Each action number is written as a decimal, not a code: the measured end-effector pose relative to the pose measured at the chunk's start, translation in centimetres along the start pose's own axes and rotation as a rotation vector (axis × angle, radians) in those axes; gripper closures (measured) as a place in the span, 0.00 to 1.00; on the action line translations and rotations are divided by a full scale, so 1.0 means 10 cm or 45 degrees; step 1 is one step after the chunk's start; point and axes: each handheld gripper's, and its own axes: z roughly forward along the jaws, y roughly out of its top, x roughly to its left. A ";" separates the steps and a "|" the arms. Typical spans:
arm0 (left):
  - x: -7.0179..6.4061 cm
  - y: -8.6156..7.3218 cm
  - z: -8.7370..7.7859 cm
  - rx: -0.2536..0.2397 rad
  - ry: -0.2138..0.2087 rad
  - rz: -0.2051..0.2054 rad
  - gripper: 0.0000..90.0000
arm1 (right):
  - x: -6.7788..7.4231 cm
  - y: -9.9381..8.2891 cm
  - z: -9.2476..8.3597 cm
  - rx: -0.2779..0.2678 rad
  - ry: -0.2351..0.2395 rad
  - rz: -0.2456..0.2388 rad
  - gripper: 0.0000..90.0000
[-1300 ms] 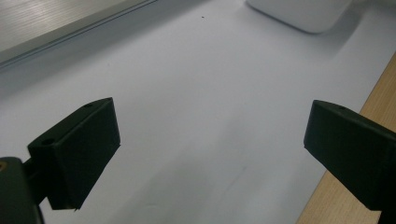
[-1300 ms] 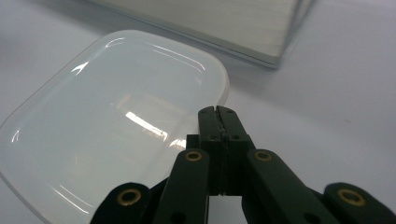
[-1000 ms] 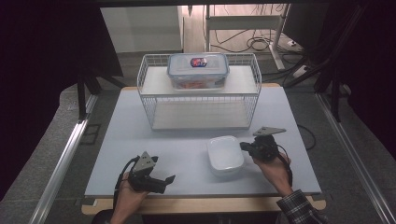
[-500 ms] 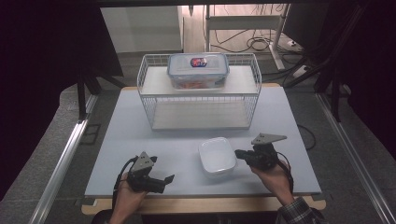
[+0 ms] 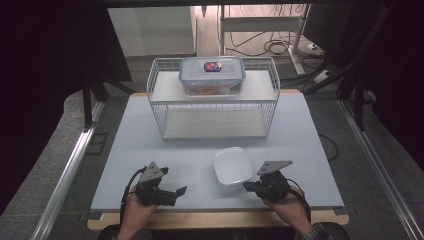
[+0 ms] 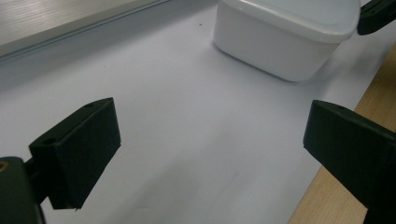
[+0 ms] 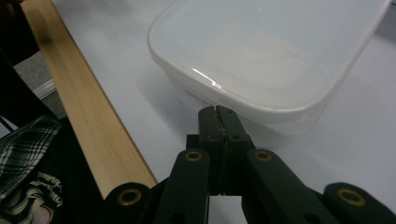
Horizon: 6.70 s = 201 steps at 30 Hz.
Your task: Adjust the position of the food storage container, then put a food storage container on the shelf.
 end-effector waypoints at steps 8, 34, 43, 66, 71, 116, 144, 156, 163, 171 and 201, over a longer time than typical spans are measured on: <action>0.03 0.03 0.03 0.010 0.013 -0.027 0.04 | -0.16 -0.01 -0.02 -0.013 -0.074 0.037 0.99; 0.43 0.55 0.59 0.026 0.089 -0.010 0.68 | -0.68 0.31 0.23 -0.022 -0.198 0.124 0.99; 0.46 0.75 1.06 0.065 0.037 -0.025 0.82 | -0.77 0.42 0.34 -0.024 -0.208 0.149 0.99; 0.30 0.57 0.79 0.177 0.044 -0.016 0.83 | -0.57 0.54 0.50 -0.003 -0.135 0.069 0.99; 0.32 0.57 0.62 0.110 0.070 -0.019 0.71 | -0.56 0.52 0.38 -0.051 -0.152 0.049 0.91; 0.09 0.20 0.32 0.073 0.024 0.046 0.02 | -0.32 0.23 0.17 -0.106 -0.108 -0.016 0.02; 0.16 0.89 0.67 0.085 -0.033 0.065 0.20 | -0.40 0.77 0.35 -0.082 -0.102 -0.008 0.23; 0.28 0.84 0.97 0.186 -0.192 -0.061 0.08 | -0.61 0.74 0.57 -0.039 0.030 0.135 0.20; 0.22 0.77 0.92 0.233 -0.271 -0.077 0.13 | -0.53 0.69 0.54 -0.012 0.100 0.189 0.29; 0.23 0.70 0.68 0.170 -0.246 -0.170 0.56 | -0.51 0.58 0.34 -0.036 0.117 0.309 0.65; 0.13 0.72 0.52 0.050 -0.086 -0.244 0.87 | -0.41 0.59 0.23 -0.205 -0.020 0.275 0.87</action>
